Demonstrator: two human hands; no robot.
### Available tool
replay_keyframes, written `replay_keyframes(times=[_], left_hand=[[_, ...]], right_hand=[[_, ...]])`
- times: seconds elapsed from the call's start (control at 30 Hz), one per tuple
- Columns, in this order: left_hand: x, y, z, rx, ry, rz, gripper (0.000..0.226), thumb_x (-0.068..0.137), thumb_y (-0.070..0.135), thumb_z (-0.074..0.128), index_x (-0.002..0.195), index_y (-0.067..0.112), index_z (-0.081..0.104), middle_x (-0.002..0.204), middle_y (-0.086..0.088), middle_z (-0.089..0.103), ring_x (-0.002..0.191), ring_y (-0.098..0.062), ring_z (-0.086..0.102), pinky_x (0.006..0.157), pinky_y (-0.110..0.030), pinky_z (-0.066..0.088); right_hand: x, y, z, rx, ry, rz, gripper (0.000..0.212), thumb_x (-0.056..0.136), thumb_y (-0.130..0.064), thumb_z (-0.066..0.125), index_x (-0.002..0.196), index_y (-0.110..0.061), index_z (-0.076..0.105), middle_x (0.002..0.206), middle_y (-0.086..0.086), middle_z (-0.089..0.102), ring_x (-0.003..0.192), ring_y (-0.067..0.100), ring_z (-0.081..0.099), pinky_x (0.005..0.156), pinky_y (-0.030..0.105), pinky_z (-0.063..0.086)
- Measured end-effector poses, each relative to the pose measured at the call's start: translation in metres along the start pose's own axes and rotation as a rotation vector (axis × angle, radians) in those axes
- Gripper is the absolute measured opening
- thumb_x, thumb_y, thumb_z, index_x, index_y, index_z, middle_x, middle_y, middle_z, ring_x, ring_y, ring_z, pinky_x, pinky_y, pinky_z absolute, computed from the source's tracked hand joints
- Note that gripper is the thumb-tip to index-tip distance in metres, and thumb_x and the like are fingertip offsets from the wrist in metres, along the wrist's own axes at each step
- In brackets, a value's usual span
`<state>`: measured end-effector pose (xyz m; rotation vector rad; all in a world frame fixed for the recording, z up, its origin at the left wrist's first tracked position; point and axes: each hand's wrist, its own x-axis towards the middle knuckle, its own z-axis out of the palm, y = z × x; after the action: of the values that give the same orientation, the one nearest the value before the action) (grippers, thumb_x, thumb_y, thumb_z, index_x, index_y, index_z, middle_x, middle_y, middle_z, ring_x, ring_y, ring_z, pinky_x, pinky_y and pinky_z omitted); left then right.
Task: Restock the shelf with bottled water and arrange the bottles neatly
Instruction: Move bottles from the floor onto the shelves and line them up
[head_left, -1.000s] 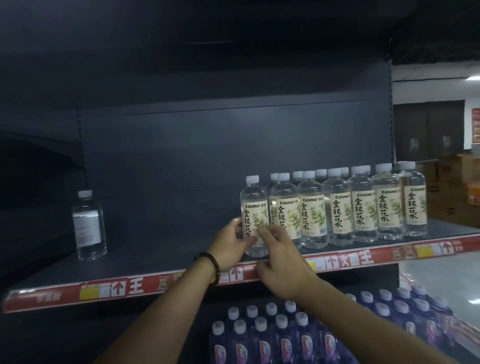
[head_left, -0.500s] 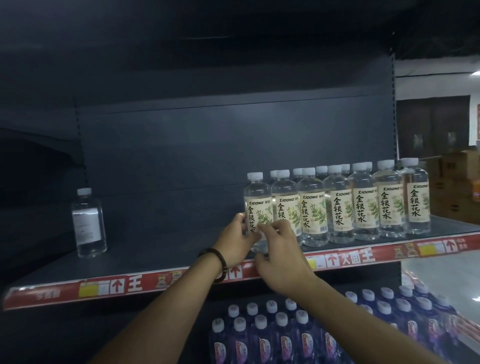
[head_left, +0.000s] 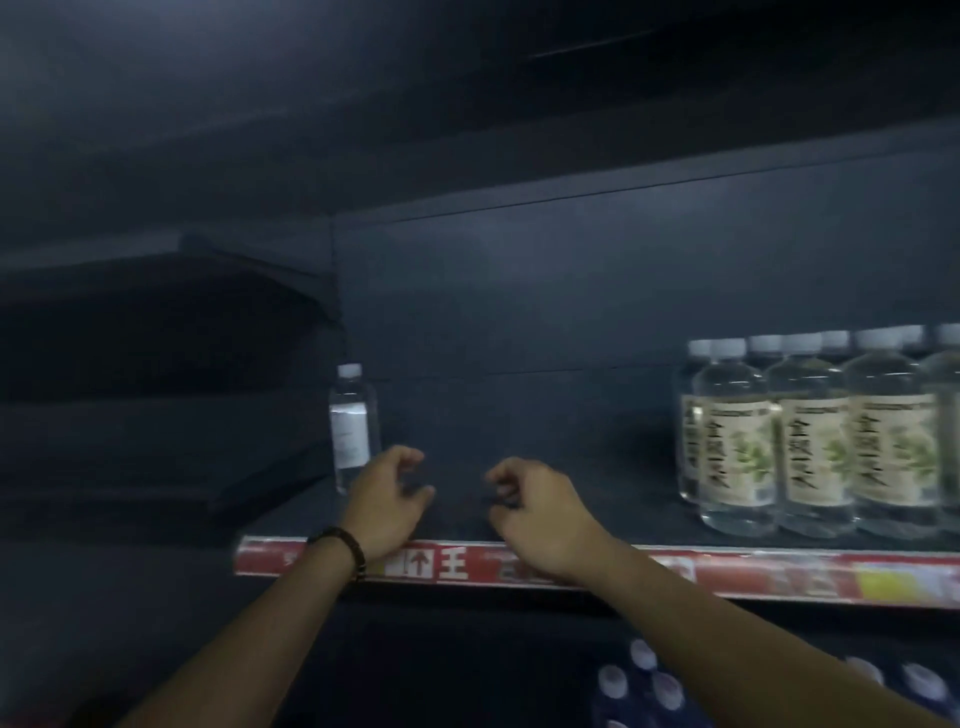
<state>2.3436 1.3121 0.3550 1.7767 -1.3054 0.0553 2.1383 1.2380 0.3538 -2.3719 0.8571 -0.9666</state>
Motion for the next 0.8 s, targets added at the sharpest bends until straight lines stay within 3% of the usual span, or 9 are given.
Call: replay_keyframes(times=[0.1, 0.23, 0.33, 0.4, 0.47, 0.53, 0.63, 0.73, 0.8], left_hand=[[0.013, -0.047, -0.035, 0.001, 0.068, -0.092, 0.047, 0.091, 0.025, 0.079, 0.133, 0.021, 0.059, 0.131, -0.001, 0.06, 0.114, -0.017, 0.063, 0.101, -0.033, 0.053], [0.032, -0.091, -0.052, -0.042, 0.09, -0.159, 0.056, 0.082, 0.032, 0.084, 0.13, 0.021, 0.057, 0.13, 0.0, 0.064, 0.115, -0.019, 0.066, 0.103, -0.042, 0.055], [0.046, -0.111, -0.05, -0.117, 0.092, -0.158, 0.087, 0.061, 0.061, 0.076, 0.136, 0.027, 0.049, 0.135, 0.003, 0.059, 0.12, -0.017, 0.063, 0.105, -0.043, 0.054], [0.061, -0.127, -0.046, -0.147, 0.094, -0.161, 0.098, 0.057, 0.065, 0.069, 0.143, 0.027, 0.043, 0.142, 0.0, 0.055, 0.125, -0.019, 0.061, 0.109, -0.046, 0.052], [0.069, -0.129, -0.047, -0.163, 0.056, -0.154, 0.094, 0.06, 0.061, 0.071, 0.143, 0.027, 0.044, 0.141, -0.001, 0.057, 0.123, -0.018, 0.063, 0.108, -0.045, 0.053], [0.067, -0.115, -0.051, -0.174, 0.031, -0.135, 0.075, 0.074, 0.041, 0.08, 0.139, 0.025, 0.045, 0.133, 0.0, 0.062, 0.116, -0.016, 0.066, 0.105, -0.044, 0.055], [0.072, -0.112, -0.051, -0.167, 0.039, -0.114, 0.058, 0.087, 0.028, 0.081, 0.133, 0.025, 0.045, 0.122, 0.005, 0.065, 0.109, -0.012, 0.066, 0.099, -0.037, 0.056], [0.073, -0.113, -0.053, -0.184, -0.017, -0.112, 0.068, 0.081, 0.031, 0.087, 0.132, 0.028, 0.043, 0.12, 0.009, 0.065, 0.108, -0.007, 0.065, 0.097, -0.034, 0.056], [0.071, -0.109, -0.052, -0.286, -0.043, -0.137, 0.074, 0.08, 0.025, 0.09, 0.134, 0.022, 0.04, 0.12, 0.007, 0.067, 0.106, -0.006, 0.067, 0.097, -0.034, 0.057]], right_hand=[[0.04, -0.021, 0.041, 0.121, -0.091, 0.048, 0.04, 0.095, -0.015, 0.065, 0.135, -0.019, 0.062, 0.127, -0.001, 0.066, 0.115, 0.013, 0.063, 0.093, 0.02, 0.047], [0.095, -0.048, 0.094, 0.229, -0.15, 0.09, 0.045, 0.095, -0.01, 0.062, 0.139, -0.018, 0.057, 0.128, 0.001, 0.064, 0.122, 0.018, 0.061, 0.104, 0.028, 0.049], [0.13, -0.06, 0.123, 0.313, -0.207, 0.117, 0.035, 0.095, -0.009, 0.063, 0.124, -0.022, 0.047, 0.11, -0.005, 0.061, 0.113, 0.019, 0.062, 0.101, 0.034, 0.053], [0.149, -0.062, 0.135, 0.339, -0.219, 0.128, 0.032, 0.092, -0.008, 0.066, 0.121, -0.014, 0.052, 0.113, 0.002, 0.068, 0.109, 0.022, 0.068, 0.095, 0.039, 0.06], [0.163, -0.061, 0.144, 0.381, -0.224, 0.136, 0.037, 0.086, -0.003, 0.066, 0.122, -0.011, 0.06, 0.113, 0.01, 0.073, 0.102, 0.025, 0.072, 0.083, 0.041, 0.064], [0.172, -0.061, 0.148, 0.42, -0.239, 0.143, 0.045, 0.082, 0.003, 0.065, 0.125, -0.009, 0.063, 0.112, 0.012, 0.075, 0.099, 0.025, 0.075, 0.073, 0.035, 0.063], [0.174, -0.064, 0.147, 0.456, -0.232, 0.145, 0.052, 0.079, 0.0, 0.068, 0.13, -0.008, 0.062, 0.114, 0.011, 0.075, 0.101, 0.026, 0.075, 0.079, 0.037, 0.065], [0.167, -0.061, 0.14, 0.437, -0.198, 0.149, 0.06, 0.077, -0.001, 0.07, 0.135, -0.009, 0.061, 0.121, 0.01, 0.072, 0.111, 0.025, 0.07, 0.091, 0.037, 0.061], [0.158, -0.057, 0.132, 0.419, -0.162, 0.132, 0.046, 0.079, 0.001, 0.071, 0.122, -0.011, 0.064, 0.112, 0.011, 0.073, 0.104, 0.023, 0.069, 0.088, 0.037, 0.059]])
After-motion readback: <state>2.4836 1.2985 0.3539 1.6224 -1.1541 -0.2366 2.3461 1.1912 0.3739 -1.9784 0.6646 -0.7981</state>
